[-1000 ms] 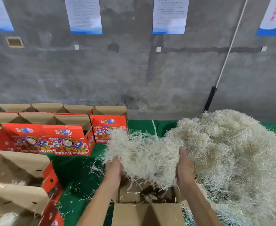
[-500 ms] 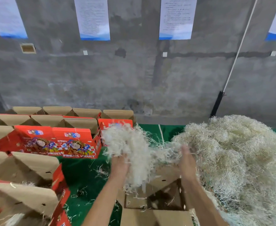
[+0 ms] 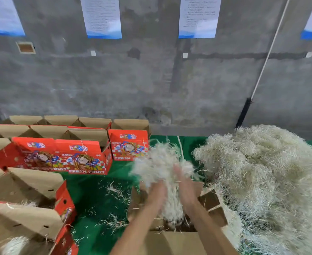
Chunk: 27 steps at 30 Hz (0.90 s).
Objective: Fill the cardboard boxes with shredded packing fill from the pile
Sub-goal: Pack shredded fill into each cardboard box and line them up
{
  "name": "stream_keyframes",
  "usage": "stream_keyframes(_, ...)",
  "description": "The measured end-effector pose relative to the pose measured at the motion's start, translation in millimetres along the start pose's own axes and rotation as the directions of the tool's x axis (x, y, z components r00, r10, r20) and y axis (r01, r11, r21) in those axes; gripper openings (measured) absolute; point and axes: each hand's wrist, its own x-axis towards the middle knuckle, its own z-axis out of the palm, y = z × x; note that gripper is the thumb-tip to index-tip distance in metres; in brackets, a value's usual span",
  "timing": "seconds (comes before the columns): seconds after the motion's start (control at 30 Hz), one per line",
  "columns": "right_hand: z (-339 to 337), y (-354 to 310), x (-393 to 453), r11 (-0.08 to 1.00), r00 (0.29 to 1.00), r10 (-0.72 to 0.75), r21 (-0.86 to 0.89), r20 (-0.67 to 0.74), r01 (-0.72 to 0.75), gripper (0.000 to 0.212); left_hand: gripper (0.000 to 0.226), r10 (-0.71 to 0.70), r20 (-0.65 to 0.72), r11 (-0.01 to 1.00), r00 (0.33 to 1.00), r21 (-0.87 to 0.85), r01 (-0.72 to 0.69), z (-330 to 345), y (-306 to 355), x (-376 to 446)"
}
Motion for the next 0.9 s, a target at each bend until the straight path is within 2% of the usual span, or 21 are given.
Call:
stream_keyframes(0.07,5.5,-1.7,0.8,1.000,1.000,0.010,-0.027,0.007,-0.010,0.097,0.044,0.051,0.134,0.995,0.990,0.074,-0.062,19.5,-18.4,-6.7)
stream_keyframes(0.13,-21.3,-8.0,6.2,0.998,0.994,0.001,0.063,-0.110,0.006,0.085,0.056,0.128,0.081,0.991,0.989,0.034,-0.131,-10.0,-15.5,-2.1)
stream_keyframes(0.17,-40.4,-6.6,8.6,0.992,0.986,-0.002,0.124,-0.166,0.023,0.088,0.046,0.151,0.029,0.989,0.988,0.003,-0.151,-30.3,-15.3,7.7)
stream_keyframes(0.23,-70.9,-1.2,7.7,0.987,0.976,0.011,0.157,-0.219,0.025,0.091,0.027,0.081,-0.094,0.994,0.992,-0.070,-0.088,-65.7,-15.1,22.8)
stream_keyframes(0.3,-75.3,1.0,-3.4,0.980,0.976,0.054,0.200,-0.211,-0.011,0.092,0.045,-0.007,-0.114,0.999,0.993,-0.040,0.003,-71.4,-17.6,32.1)
stream_keyframes(0.37,-53.6,1.1,-15.8,0.978,0.999,0.006,0.209,-0.038,0.002,0.065,0.045,-0.038,0.033,0.995,0.999,-0.093,0.041,-48.2,-21.0,22.0)
stream_keyframes(0.43,-25.6,5.9,-19.1,0.975,0.995,0.082,0.200,0.062,-0.093,0.038,0.048,-0.036,0.208,0.996,0.977,-0.071,0.052,-12.5,-22.9,-1.1)
stream_keyframes(0.47,-17.6,14.5,-19.1,0.973,0.991,0.102,0.197,0.089,-0.118,0.027,0.057,-0.026,0.234,0.998,0.972,-0.053,0.039,2.5,-27.5,-10.2)
stream_keyframes(0.5,-17.6,25.3,-17.6,0.983,0.990,0.094,0.150,0.108,-0.110,0.024,0.064,0.001,0.190,0.996,0.982,-0.092,0.017,11.2,-32.1,-12.7)
stream_keyframes(0.53,-19.3,26.6,-12.5,0.986,0.991,0.114,0.113,0.077,-0.122,0.040,0.069,-0.002,0.134,0.985,0.991,-0.170,0.025,7.8,-30.4,-12.2)
stream_keyframes(0.6,-38.0,13.8,-7.5,0.975,0.980,0.189,0.131,-0.064,-0.179,0.089,0.067,-0.068,-0.003,0.955,0.998,-0.291,0.064,-19.4,-25.2,0.5)
stream_keyframes(0.63,-55.0,8.8,-8.3,0.970,0.968,0.207,0.162,-0.145,-0.183,0.103,0.064,-0.120,-0.065,0.935,0.991,-0.343,0.090,-36.9,-23.8,11.3)
stream_keyframes(0.7,-88.9,5.1,-6.4,0.954,0.944,0.223,0.255,-0.245,-0.159,0.108,0.053,-0.170,-0.136,0.891,0.976,-0.444,0.094,-71.1,-21.6,33.9)
stream_keyframes(0.77,-98.1,6.0,-5.0,0.932,0.949,0.190,0.350,-0.253,-0.094,0.089,0.030,-0.151,-0.129,0.914,0.980,-0.396,0.088,-75.9,-18.2,36.6)
stream_keyframes(0.83,-71.5,6.1,-6.3,0.925,0.974,0.148,0.373,-0.170,-0.075,0.056,0.017,-0.111,0.051,0.952,0.992,-0.282,0.121,-42.6,-17.3,17.4)
stream_keyframes(0.87,-49.4,7.6,-9.3,0.949,0.988,0.134,0.295,-0.073,-0.107,0.050,0.021,-0.120,0.144,0.962,0.982,-0.229,0.151,-19.0,-20.7,5.2)
stream_keyframes(0.9,-27.5,11.6,-14.3,0.978,0.993,0.112,0.177,0.021,-0.114,0.050,0.042,-0.102,0.194,0.978,0.976,-0.162,0.134,2.7,-26.4,-4.8)
